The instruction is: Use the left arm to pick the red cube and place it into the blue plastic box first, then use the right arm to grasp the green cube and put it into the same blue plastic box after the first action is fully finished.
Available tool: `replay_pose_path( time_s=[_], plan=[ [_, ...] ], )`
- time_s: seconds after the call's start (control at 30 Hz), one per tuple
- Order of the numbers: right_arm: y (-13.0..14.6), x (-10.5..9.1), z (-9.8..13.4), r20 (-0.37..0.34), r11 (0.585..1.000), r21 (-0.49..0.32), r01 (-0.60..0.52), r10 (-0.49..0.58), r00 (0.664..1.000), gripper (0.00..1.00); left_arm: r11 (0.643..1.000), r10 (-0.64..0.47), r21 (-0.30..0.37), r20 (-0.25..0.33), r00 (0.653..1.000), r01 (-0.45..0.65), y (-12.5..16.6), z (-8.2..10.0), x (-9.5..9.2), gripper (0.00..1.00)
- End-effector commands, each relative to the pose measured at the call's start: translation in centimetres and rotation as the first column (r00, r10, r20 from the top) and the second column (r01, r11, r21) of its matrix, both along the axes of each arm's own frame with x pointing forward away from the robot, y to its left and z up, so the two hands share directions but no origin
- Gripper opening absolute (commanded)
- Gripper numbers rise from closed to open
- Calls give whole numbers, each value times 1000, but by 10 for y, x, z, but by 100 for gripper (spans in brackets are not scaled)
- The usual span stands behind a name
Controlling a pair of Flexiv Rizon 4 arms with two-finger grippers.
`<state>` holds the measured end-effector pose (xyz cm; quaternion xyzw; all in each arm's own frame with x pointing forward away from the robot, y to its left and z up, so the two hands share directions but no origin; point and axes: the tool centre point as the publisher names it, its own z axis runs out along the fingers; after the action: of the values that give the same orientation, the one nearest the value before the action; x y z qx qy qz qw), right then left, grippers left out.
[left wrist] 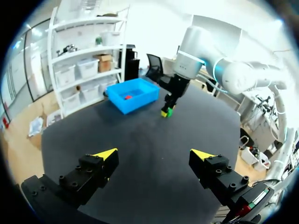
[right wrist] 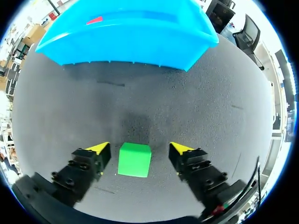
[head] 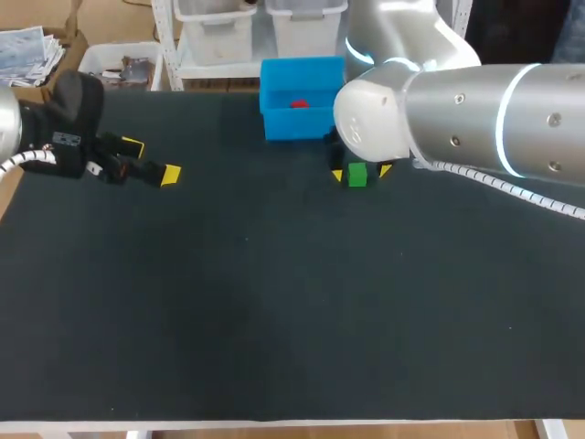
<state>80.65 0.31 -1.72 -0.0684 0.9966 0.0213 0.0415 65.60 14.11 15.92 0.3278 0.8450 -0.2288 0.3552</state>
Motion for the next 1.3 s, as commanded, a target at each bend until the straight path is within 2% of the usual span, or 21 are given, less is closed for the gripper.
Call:
replay_pose_path(
  time_s=[0.03, 0.3, 0.5, 0.73, 1.03, 1.23, 1.3],
  plan=[
    [-2, 2, -3, -2, 1000, 4, 1, -1, 1000, 0, 1000, -5, -13, 10, 1000, 5, 2, -3, -1, 100],
    [1, 0, -6, -21, 1000, 5, -2, 2, 1000, 0, 1000, -5, -13, 10, 1000, 5, 2, -3, -1, 100],
    [-2, 0, 13, 7, 1000, 12, 9, -9, 1000, 0, 1000, -5, -13, 10, 1000, 5, 2, -3, -1, 100],
    [-5, 9, 60, 78, 998, 59, 4, -9, 997, 0, 1000, -5, -13, 10, 1000, 5, 2, -3, -1, 100],
    [3, 20, 117, 212, 992, 119, -43, 16, 977, 0, 1000, -5, -13, 10, 1000, 5, 2, -3, -1, 100],
    [5, 25, 135, 270, 989, 134, -59, 21, 963, 0, 1000, -5, -13, 10, 1000, 5, 2, -3, -1, 100],
    [6, 26, 139, 322, 988, 135, -75, 27, 946, 0, 1000, -5, -13, 10, 1000, 5, 2, -3, -1, 100]
  ],
)
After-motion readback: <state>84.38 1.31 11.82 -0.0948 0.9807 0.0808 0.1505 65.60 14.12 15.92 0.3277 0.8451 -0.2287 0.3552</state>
